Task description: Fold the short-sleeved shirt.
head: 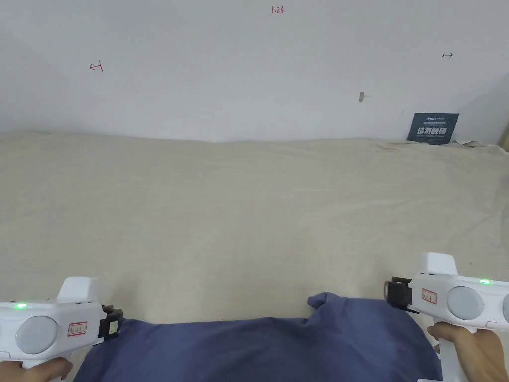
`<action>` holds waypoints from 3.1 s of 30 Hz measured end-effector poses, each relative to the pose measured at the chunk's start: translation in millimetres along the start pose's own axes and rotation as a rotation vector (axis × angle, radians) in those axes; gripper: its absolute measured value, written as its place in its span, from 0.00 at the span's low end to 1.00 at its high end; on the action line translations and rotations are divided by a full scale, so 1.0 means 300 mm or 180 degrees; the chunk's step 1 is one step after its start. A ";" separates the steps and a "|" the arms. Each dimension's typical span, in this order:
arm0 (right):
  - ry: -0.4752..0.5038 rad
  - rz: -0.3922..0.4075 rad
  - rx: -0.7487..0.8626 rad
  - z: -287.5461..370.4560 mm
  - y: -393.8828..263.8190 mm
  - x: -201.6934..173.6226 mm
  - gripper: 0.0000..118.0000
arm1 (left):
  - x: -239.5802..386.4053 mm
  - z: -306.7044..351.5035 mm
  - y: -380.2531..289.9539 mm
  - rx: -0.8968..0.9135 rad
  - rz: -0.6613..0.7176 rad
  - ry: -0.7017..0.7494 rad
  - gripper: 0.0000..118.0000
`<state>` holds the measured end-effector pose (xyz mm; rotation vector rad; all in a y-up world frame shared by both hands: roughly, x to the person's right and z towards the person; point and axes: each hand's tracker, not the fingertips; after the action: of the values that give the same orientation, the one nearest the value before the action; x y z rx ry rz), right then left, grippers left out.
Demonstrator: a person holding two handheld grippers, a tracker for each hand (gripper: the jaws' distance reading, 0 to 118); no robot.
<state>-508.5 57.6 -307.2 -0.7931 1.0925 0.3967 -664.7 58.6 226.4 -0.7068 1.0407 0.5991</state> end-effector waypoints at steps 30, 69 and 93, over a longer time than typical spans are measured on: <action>0.0303 0.0227 0.0248 0.427 -0.101 0.018 0.02 | -0.011 0.204 -0.054 0.0123 0.0062 0.0168 0.01; 0.0095 -0.0484 -0.0396 0.591 -0.926 0.223 0.02 | -0.077 0.405 -0.689 -0.0438 0.0238 0.0341 0.01; -0.0070 0.0025 0.1626 1.063 -0.502 0.027 0.94 | -0.002 0.729 -0.378 0.1252 0.0170 0.0318 1.00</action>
<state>-206.0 192.1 -185.0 -0.3308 1.1124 0.1197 -460.0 153.4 325.5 -0.3666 1.2296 0.3900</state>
